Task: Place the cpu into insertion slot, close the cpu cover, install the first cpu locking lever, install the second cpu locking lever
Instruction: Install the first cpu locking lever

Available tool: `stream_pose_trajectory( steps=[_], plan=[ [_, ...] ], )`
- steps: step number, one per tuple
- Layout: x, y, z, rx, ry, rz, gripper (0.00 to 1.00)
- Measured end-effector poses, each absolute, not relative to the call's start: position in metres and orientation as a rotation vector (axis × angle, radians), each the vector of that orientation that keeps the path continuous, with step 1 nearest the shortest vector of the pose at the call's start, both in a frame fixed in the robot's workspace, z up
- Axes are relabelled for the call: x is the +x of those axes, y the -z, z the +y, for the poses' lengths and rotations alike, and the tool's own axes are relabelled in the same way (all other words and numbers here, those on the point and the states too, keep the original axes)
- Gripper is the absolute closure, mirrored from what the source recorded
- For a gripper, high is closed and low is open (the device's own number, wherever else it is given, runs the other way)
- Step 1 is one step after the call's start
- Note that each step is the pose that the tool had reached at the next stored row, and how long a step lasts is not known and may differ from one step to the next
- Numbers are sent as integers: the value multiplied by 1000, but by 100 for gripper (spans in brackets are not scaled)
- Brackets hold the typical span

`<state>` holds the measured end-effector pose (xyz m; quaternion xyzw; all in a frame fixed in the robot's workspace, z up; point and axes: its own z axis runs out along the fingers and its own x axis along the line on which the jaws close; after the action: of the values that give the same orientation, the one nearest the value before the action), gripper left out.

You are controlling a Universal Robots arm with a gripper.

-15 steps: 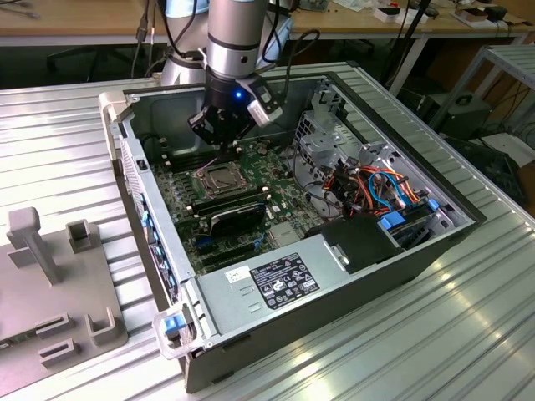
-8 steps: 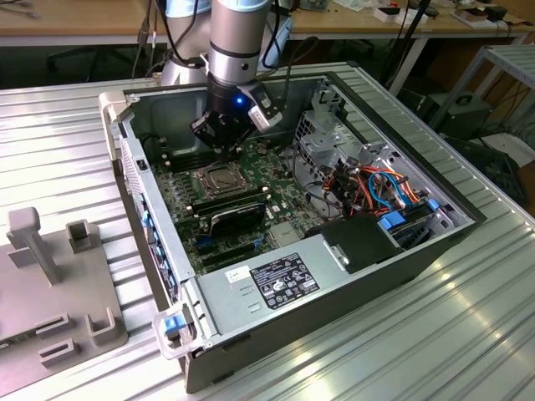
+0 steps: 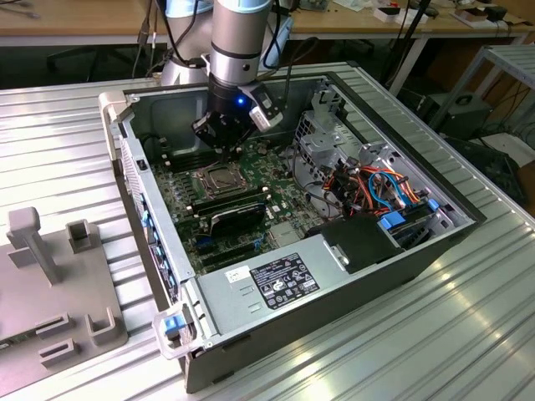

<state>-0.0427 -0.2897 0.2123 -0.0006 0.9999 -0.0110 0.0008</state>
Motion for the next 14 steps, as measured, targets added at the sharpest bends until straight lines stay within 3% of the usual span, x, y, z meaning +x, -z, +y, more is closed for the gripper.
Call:
stream_pose_trajectory(
  steps=[14],
  plan=[
    [-42,-216,-290,-14,3,3140,89]
  ],
)
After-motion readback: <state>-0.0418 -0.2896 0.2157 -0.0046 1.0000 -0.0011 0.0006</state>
